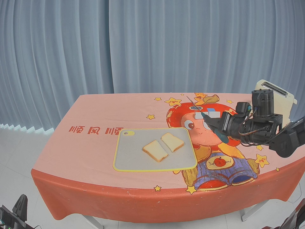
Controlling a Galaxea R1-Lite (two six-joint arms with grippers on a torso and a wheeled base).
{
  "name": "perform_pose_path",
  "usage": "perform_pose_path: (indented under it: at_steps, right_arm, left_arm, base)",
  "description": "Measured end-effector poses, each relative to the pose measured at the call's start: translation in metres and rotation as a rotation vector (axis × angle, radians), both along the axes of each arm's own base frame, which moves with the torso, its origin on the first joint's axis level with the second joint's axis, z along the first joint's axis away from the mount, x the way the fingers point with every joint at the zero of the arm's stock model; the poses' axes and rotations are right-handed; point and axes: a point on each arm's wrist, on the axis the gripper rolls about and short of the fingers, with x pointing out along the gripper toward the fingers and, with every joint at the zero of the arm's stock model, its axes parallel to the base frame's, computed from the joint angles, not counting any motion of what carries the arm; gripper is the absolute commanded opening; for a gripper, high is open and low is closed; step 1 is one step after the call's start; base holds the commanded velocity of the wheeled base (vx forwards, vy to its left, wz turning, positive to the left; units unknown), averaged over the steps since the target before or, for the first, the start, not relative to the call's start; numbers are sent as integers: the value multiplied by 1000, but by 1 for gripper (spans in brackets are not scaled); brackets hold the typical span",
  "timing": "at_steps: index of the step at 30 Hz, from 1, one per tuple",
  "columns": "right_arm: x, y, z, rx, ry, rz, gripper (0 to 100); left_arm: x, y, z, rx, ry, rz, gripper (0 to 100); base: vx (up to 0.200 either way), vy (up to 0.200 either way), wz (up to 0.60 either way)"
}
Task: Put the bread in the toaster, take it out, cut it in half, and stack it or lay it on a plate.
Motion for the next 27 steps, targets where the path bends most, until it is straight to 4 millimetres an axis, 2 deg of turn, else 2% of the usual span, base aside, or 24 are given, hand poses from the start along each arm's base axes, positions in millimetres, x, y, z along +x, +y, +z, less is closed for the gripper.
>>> perform_pose_path:
  at_steps: [8,14,27]
  right_arm:
    - [-2,-17,0,66,42,-7,0]
    - [-1,-19,2,111,-22,-16,0]
    - [6,-24,-5,258,51,-74,0]
  left_arm:
    - [0,0,0,0,0,0,0]
    - [0,0,0,0,0,0,0]
    - [0,0,0,0,0,0,0]
  base:
    - [0,0,0]
    - [0,0,0]
    - [0,0,0]
